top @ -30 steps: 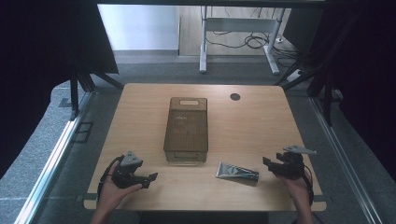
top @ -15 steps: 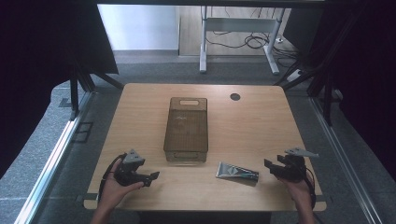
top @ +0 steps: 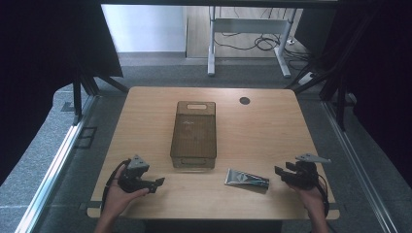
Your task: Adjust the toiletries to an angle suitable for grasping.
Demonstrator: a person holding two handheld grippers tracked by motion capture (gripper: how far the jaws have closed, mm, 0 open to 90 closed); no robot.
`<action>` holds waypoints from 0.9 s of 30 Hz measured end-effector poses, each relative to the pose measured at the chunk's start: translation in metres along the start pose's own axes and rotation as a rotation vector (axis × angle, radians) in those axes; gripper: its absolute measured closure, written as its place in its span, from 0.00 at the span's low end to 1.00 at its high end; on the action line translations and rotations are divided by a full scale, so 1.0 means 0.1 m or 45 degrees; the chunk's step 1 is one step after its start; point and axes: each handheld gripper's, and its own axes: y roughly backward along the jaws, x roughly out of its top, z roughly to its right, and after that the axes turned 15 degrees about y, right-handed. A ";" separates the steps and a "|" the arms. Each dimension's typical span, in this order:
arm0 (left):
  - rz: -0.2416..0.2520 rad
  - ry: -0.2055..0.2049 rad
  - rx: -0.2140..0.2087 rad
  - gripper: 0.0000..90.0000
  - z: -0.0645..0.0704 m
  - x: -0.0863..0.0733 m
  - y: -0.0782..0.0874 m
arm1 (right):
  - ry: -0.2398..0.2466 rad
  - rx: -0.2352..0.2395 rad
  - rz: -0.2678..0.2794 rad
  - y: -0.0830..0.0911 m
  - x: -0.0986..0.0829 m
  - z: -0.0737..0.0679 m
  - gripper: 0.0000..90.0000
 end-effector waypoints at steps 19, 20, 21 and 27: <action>0.023 0.009 -0.024 0.22 -0.02 -0.01 0.06 | 0.127 0.194 -0.177 0.15 0.24 -0.20 1.00; 0.023 0.009 -0.024 0.22 -0.02 -0.01 0.06 | 0.127 0.194 -0.177 0.15 0.24 -0.20 1.00; 0.020 0.007 -0.026 0.22 -0.01 -0.01 0.05 | 0.154 0.216 -0.224 0.17 0.27 -0.25 1.00; 0.022 0.005 -0.035 0.22 -0.01 -0.01 0.06 | 0.250 0.266 -0.309 0.20 0.34 -0.43 1.00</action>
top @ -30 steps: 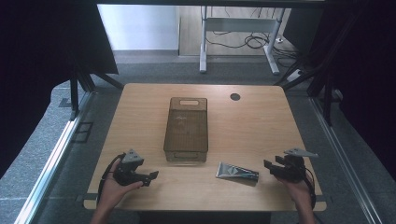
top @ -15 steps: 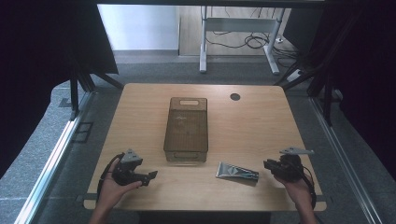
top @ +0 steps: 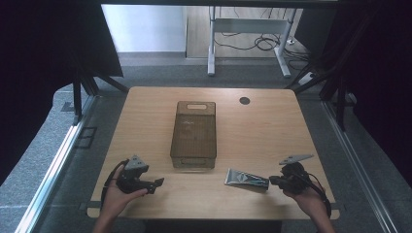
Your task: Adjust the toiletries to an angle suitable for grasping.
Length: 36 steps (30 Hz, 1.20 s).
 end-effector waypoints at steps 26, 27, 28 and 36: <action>-0.015 -0.001 0.005 0.22 0.00 0.00 -0.02 | 0.102 0.118 -0.171 -0.28 -0.02 -0.22 1.00; -0.016 0.000 0.005 0.22 0.00 0.00 -0.02 | 0.104 0.119 -0.173 -0.28 -0.02 -0.21 1.00; -0.016 -0.003 0.007 0.22 0.00 0.00 -0.02 | 0.102 0.119 -0.176 -0.29 -0.02 -0.21 1.00; -0.025 -0.007 0.009 0.22 0.00 0.00 -0.03 | 0.091 0.113 -0.178 -0.32 0.00 -0.17 1.00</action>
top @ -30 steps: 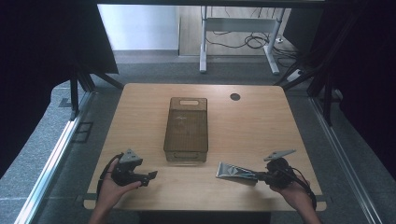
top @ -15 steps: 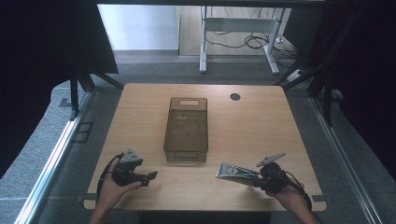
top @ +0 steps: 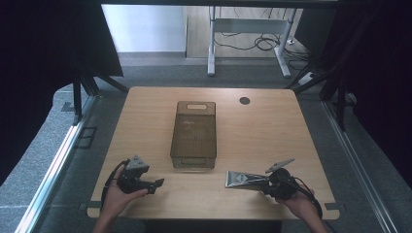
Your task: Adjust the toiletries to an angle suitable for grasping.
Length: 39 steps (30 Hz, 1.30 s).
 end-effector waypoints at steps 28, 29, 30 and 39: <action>0.003 -0.008 0.007 0.22 0.01 0.00 -0.01 | -0.060 -0.041 0.021 -0.10 0.11 0.27 1.00; 0.003 -0.006 0.007 0.22 0.01 0.00 -0.01 | -0.064 -0.042 0.021 -0.11 0.13 0.29 1.00; 0.004 -0.006 0.007 0.22 0.01 0.00 -0.01 | -0.064 -0.043 0.021 -0.12 0.14 0.31 1.00; 0.002 -0.008 0.006 0.22 0.02 0.00 -0.02 | -0.085 -0.050 0.033 -0.15 0.27 0.45 1.00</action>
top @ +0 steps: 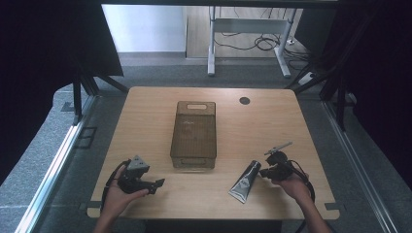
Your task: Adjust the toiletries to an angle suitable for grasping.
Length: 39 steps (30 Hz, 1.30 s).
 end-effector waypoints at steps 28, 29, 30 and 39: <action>0.010 0.008 -0.004 0.22 -0.02 0.00 0.02 | -0.001 -0.027 0.024 0.08 0.28 0.06 1.00; 0.010 0.008 -0.006 0.22 -0.02 0.00 0.02 | -0.001 -0.027 0.024 0.08 0.28 0.06 1.00; 0.012 0.007 -0.006 0.22 -0.02 0.00 0.02 | 0.010 -0.027 0.029 0.11 0.29 0.03 1.00; 0.004 -0.002 -0.005 0.22 -0.01 0.01 0.01 | 0.151 0.046 0.053 0.10 0.44 -0.36 1.00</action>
